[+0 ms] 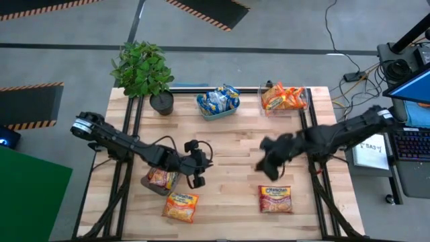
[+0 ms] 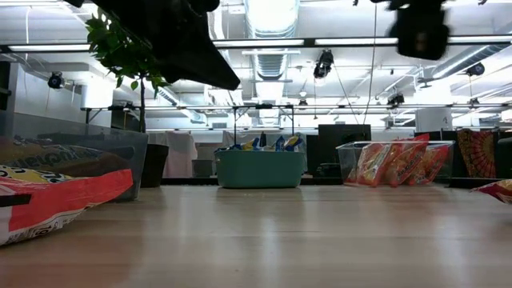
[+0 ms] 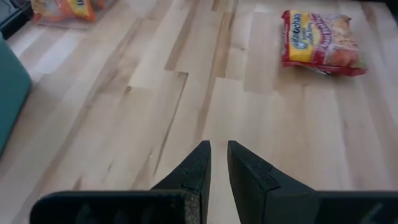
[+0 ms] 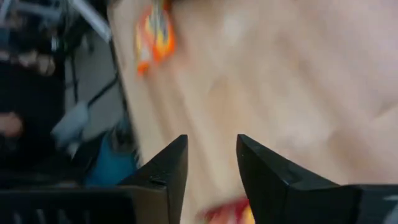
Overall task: Sort Maruchan noodles
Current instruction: Put the red noodle pack into the black bin
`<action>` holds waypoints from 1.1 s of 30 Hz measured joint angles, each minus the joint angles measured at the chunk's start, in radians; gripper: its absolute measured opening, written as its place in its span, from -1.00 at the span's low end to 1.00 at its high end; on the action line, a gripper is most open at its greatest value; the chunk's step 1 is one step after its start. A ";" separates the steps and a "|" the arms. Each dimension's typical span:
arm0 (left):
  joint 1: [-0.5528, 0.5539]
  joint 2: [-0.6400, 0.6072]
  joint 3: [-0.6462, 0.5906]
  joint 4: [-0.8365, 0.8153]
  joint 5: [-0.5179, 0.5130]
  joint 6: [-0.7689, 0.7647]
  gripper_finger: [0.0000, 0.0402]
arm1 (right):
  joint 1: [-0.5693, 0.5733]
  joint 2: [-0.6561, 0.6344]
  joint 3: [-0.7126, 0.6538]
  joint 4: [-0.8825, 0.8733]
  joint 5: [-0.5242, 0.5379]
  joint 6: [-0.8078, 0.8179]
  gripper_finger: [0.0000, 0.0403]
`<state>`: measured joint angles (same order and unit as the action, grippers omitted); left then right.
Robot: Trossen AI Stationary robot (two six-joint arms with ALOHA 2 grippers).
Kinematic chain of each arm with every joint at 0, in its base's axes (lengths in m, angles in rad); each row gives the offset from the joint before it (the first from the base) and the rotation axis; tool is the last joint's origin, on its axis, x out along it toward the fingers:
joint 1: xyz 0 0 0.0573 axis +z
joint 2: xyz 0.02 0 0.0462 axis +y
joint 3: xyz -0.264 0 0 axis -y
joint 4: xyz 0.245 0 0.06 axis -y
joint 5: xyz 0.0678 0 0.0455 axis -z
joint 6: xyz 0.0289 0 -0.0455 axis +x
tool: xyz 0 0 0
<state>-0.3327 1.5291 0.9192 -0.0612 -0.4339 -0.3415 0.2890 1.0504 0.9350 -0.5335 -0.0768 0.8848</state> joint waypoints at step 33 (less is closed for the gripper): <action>-0.024 0.001 0.001 0.097 -0.047 0.023 -0.81 | 0.081 0.546 0.053 -0.002 0.434 -0.263 -0.79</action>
<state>-0.3563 1.5302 0.9199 0.0354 -0.4808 -0.3184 0.3701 1.5960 0.9882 -0.5351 0.3575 0.6220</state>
